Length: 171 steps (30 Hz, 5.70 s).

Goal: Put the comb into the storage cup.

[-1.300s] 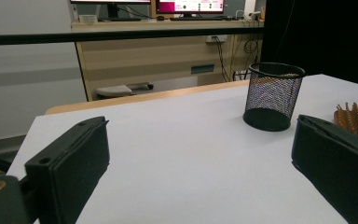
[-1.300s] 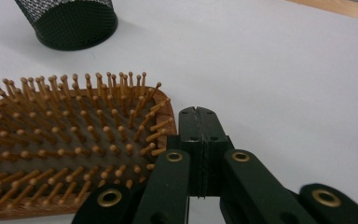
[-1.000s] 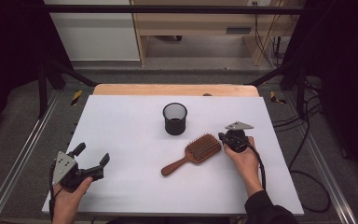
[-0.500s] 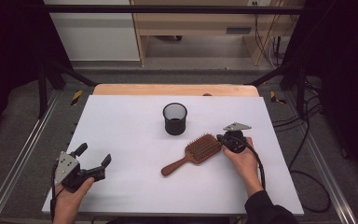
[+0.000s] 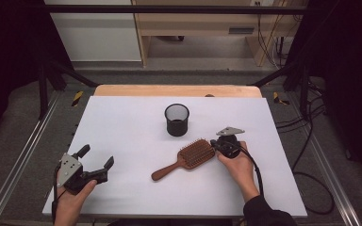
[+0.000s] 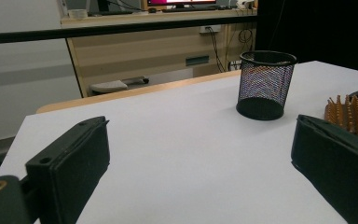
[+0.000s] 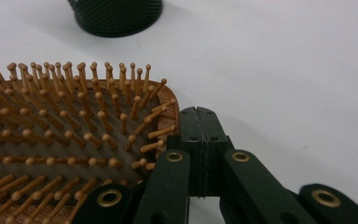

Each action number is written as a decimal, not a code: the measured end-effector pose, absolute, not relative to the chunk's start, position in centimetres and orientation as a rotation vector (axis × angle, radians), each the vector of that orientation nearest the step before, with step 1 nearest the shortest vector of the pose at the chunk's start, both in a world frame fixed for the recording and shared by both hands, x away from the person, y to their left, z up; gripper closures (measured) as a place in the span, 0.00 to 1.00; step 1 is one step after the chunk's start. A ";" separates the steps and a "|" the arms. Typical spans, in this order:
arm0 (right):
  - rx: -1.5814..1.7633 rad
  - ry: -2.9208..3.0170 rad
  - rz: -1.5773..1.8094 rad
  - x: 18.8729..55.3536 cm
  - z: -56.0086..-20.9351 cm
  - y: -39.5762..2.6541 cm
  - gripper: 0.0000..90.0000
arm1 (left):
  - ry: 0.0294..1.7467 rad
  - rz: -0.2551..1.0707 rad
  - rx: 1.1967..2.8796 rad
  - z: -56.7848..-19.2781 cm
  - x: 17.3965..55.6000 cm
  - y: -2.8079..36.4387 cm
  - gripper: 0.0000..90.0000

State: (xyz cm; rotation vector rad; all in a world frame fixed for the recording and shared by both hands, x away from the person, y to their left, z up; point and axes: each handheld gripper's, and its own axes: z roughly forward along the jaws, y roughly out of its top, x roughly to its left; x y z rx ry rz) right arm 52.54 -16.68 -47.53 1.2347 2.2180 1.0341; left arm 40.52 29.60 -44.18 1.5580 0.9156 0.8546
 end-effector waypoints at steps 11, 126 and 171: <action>1.161 2.279 1.049 51.7 -47.8 -13.7 1.00 | 0.907 0.845 1.586 -44.3 40.5 29.1 0.05; 0.999 1.891 1.361 42.0 -43.7 -22.0 0.08 | 0.796 0.396 2.447 -43.0 43.8 18.8 0.08; 0.996 1.948 1.326 42.3 -44.1 -21.7 0.09 | 0.724 0.139 2.667 -45.0 44.3 17.7 0.67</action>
